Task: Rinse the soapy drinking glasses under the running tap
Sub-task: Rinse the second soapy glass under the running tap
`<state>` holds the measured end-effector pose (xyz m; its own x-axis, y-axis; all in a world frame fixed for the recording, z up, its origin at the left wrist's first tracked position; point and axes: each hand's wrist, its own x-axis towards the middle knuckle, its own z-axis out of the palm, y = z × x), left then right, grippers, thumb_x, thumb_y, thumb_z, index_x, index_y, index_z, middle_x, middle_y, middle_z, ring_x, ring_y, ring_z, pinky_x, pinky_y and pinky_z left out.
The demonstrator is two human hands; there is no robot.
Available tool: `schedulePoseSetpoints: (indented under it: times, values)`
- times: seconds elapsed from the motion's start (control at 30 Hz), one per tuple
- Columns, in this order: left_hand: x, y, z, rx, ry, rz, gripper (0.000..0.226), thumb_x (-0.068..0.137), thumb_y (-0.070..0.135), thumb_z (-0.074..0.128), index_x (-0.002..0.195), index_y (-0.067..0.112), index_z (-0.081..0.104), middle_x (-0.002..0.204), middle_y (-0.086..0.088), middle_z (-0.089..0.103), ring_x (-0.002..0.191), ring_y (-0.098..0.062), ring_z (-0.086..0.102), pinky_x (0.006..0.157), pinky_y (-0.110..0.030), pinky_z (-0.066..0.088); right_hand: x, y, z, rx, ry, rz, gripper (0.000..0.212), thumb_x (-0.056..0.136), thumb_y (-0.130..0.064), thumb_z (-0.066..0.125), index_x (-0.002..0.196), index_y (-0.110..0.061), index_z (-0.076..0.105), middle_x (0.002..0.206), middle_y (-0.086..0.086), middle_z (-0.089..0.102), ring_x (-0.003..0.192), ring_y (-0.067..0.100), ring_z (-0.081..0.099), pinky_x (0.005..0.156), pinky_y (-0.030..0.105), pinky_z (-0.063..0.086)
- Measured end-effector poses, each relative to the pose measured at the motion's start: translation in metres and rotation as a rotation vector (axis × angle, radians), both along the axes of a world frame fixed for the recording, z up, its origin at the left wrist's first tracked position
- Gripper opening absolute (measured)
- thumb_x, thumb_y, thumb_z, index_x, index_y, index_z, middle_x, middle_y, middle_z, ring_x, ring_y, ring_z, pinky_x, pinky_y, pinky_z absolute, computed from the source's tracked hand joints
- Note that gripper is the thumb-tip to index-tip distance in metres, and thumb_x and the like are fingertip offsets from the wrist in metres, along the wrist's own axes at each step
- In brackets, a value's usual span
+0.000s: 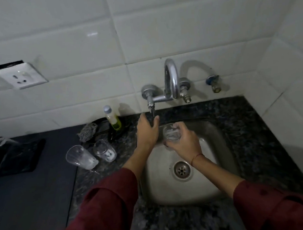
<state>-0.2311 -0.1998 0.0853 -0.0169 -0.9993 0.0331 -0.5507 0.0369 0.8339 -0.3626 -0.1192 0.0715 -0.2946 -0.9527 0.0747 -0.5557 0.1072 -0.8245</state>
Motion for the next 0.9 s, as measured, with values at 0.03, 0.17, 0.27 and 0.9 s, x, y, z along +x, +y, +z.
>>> schedulePoseSetpoints:
  times: [0.03, 0.17, 0.27, 0.9]
  values:
    - [-0.005, -0.007, 0.003, -0.006, 0.004, -0.015, 0.04, 0.102, 0.033, 0.058, 0.125, 0.001, 0.052, 0.116, -0.013, 0.062, 0.106, -0.028, 0.058, 0.082, -0.029, 0.038, -0.002, -0.004, 0.003, 0.001, -0.004, -0.003, 0.058, 0.065, -0.038, 0.089, 0.11, -0.02, 0.056, 0.1, -0.001, 0.073, 0.092, 0.019, 0.069, 0.071, 0.029, 0.052]
    - [-0.015, -0.035, 0.004, -0.038, 0.009, -0.033, 0.027, 0.105, 0.033, 0.053, 0.097, 0.007, 0.052, 0.086, -0.008, 0.062, 0.075, -0.023, 0.058, 0.065, -0.031, 0.036, -0.006, -0.017, 0.008, 0.009, -0.025, -0.026, 0.058, 0.065, -0.041, 0.089, 0.11, -0.023, 0.056, 0.099, -0.002, 0.073, 0.09, 0.016, 0.07, 0.075, 0.028, 0.054]
    - [-0.018, -0.042, 0.006, -0.051, -0.023, -0.017, 0.03, 0.108, 0.026, 0.044, 0.088, 0.006, 0.052, 0.07, -0.002, 0.055, 0.06, -0.012, 0.05, 0.051, -0.019, 0.032, -0.005, -0.025, 0.009, 0.015, -0.026, -0.029, 0.057, 0.065, -0.041, 0.089, 0.108, -0.023, 0.056, 0.096, -0.003, 0.073, 0.088, 0.015, 0.07, 0.076, 0.031, 0.057]
    - [-0.013, -0.035, -0.003, -0.023, 0.181, 0.035, 0.028, 0.107, 0.029, 0.05, 0.094, 0.008, 0.061, 0.074, 0.004, 0.057, 0.062, -0.006, 0.048, 0.054, -0.015, 0.035, -0.007, -0.037, 0.013, -0.013, -0.072, -0.077, 0.059, 0.063, -0.039, 0.091, 0.108, -0.024, 0.057, 0.096, -0.004, 0.073, 0.085, 0.012, 0.07, 0.076, 0.03, 0.058]
